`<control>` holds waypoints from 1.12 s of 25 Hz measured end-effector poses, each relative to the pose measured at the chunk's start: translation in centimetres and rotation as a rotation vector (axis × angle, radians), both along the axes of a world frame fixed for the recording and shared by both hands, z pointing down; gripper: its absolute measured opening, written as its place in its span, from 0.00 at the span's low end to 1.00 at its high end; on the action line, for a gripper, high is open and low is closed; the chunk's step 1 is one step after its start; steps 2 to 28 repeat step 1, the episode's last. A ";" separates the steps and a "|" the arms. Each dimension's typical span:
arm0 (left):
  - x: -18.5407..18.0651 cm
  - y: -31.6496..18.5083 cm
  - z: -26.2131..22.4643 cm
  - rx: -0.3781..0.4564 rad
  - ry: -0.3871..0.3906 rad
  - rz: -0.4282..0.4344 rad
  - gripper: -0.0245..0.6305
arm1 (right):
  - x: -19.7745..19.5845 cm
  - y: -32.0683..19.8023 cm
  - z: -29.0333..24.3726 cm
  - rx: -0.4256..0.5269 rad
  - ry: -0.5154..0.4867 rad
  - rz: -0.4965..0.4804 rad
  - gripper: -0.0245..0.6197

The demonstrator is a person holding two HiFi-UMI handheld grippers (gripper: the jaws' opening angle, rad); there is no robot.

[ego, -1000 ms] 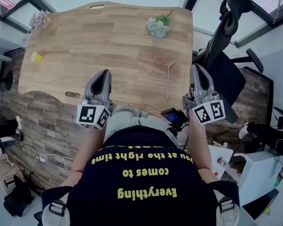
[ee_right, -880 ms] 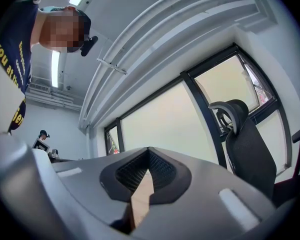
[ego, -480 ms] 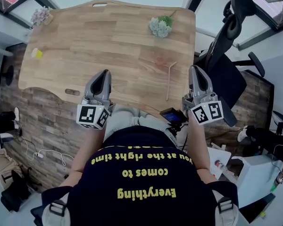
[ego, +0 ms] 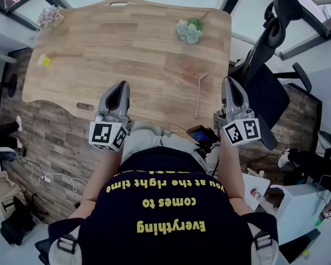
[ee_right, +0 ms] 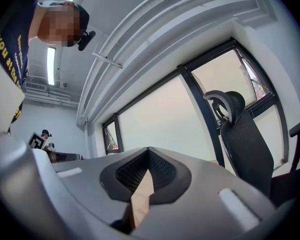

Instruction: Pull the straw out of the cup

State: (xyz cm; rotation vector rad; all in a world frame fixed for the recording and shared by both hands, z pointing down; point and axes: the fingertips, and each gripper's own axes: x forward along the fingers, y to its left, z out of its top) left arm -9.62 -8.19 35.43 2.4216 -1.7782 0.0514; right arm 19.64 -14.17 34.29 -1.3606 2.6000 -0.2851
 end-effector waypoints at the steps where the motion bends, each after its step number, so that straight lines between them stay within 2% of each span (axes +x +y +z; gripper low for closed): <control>1: 0.0 0.0 0.0 0.000 0.000 0.001 0.04 | 0.0 0.0 0.0 -0.001 0.000 0.000 0.05; 28: 0.0 0.0 0.0 0.000 0.000 0.001 0.04 | 0.0 0.0 0.0 -0.001 0.000 0.000 0.05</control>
